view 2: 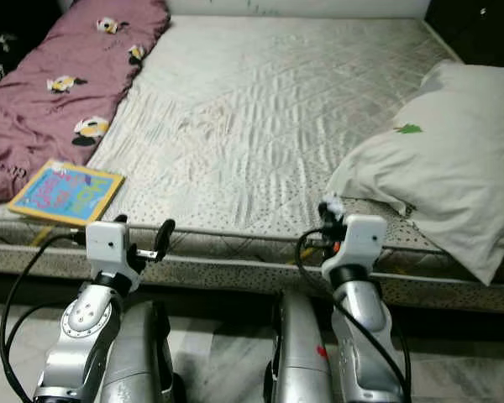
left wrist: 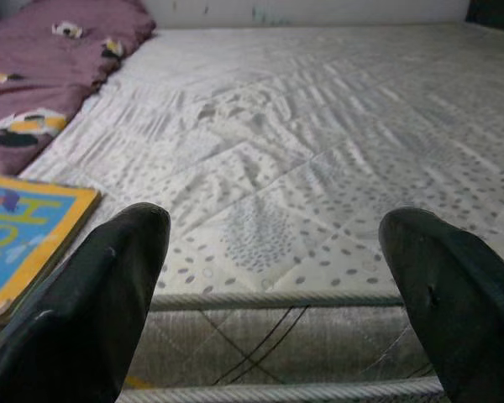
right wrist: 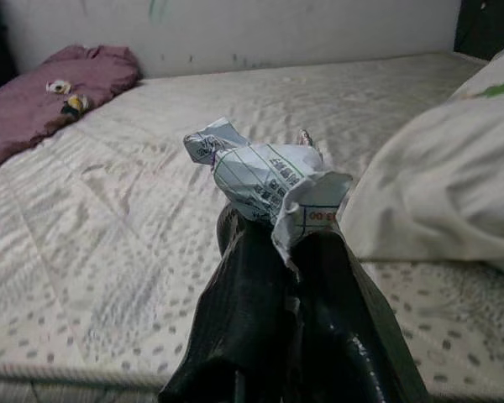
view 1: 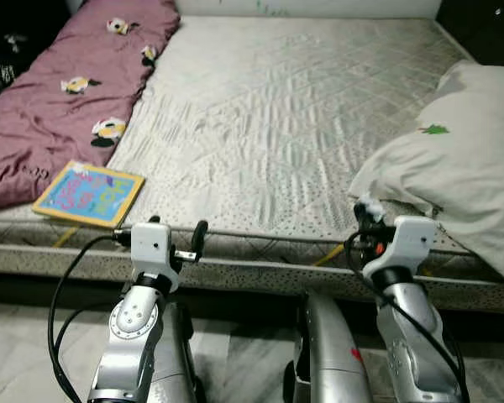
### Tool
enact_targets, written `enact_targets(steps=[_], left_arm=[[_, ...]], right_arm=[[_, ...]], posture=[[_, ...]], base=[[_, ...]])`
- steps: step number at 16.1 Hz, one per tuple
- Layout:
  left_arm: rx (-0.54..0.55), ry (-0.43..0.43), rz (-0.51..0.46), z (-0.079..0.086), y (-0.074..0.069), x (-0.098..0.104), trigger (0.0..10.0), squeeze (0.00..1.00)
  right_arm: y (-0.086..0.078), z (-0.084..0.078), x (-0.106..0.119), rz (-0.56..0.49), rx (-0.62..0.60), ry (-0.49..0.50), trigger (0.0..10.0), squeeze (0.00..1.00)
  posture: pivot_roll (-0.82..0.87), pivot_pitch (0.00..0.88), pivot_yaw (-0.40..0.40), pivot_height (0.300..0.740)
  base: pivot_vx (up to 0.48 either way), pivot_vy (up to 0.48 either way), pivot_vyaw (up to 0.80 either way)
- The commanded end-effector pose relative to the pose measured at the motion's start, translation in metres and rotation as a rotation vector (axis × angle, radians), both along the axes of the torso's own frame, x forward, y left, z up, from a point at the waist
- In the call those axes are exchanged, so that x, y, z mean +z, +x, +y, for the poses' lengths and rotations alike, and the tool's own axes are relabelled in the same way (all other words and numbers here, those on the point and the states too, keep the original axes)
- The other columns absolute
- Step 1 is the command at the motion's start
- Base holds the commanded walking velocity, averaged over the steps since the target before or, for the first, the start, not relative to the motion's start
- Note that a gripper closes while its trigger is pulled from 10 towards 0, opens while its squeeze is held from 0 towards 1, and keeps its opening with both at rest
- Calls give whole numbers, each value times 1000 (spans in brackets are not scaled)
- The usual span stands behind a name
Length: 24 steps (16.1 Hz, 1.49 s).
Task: Clean up the room
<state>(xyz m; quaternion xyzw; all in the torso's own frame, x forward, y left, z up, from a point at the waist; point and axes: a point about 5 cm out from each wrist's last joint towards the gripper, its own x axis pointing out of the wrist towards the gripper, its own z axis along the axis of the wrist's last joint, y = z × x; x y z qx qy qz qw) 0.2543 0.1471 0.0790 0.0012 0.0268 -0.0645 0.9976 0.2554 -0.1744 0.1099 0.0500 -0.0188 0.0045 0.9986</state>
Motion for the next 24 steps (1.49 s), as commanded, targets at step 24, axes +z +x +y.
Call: enact_targets(steps=[24], left_arm=[[42,22,-69,1,29,13,10000,0]], right_arm=[[29,-2,-5,27,-74,24,10000,0]], posture=[[-45,0,18,740]], base=[[0,0,0]])
